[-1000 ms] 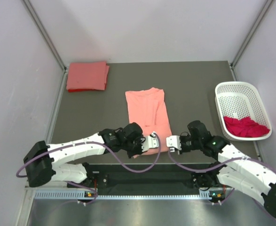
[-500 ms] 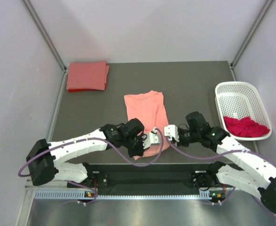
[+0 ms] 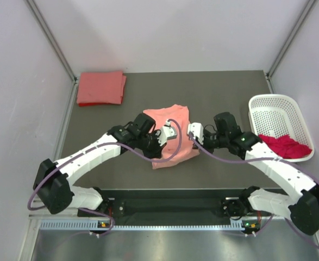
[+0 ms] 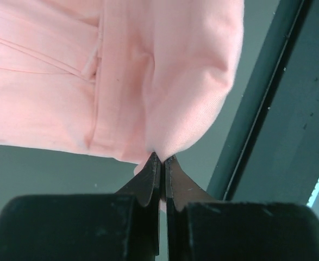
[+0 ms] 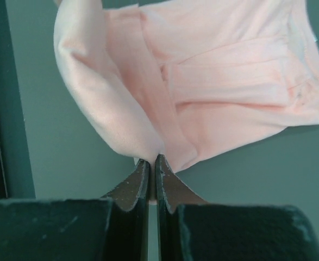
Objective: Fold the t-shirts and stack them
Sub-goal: Fold the tshirt
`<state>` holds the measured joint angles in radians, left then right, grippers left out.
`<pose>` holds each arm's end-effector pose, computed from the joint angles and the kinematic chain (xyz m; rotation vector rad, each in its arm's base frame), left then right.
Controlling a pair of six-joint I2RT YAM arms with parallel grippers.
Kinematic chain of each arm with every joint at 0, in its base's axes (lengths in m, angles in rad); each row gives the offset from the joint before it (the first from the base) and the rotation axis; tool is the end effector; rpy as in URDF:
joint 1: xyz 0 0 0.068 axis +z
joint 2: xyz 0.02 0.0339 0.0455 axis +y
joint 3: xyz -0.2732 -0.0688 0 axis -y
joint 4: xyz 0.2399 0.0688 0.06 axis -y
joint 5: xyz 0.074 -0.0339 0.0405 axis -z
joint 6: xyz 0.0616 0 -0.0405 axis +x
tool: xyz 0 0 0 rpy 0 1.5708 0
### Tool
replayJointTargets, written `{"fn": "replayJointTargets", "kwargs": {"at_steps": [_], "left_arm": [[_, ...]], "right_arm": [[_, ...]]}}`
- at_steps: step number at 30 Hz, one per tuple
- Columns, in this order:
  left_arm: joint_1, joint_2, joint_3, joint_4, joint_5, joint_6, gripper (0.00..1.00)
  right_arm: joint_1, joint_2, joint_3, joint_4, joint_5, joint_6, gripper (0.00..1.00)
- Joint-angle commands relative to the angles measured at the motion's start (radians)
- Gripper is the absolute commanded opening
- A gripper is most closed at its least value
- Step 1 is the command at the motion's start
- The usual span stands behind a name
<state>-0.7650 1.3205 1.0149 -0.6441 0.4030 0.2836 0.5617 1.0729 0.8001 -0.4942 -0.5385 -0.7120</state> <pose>0.1818 -0.2080 0.2570 1.4191 2.1206 -0.6999 0.1762 0.1482 0.2586 -1.5503 1.6521 0.5474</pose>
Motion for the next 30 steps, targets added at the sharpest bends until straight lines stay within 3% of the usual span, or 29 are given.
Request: {"fn": "replayJointTargets", "kwargs": {"at_steps": [1, 9, 30], "left_arm": [[0.023, 0.022, 0.063, -0.011, 0.045, 0.058, 0.0], [0.118, 0.048, 0.123, -0.005, 0.011, 0.083, 0.0], [0.262, 0.292, 0.346, 0.08, -0.056, 0.098, 0.0]], "right_arm": [[-0.019, 0.042, 0.119, 0.071, -0.052, 0.019, 0.0], [-0.051, 0.15, 0.241, 0.078, -0.074, 0.017, 0.0], [-0.131, 0.473, 0.511, 0.135, -0.138, 0.014, 0.0]]}}
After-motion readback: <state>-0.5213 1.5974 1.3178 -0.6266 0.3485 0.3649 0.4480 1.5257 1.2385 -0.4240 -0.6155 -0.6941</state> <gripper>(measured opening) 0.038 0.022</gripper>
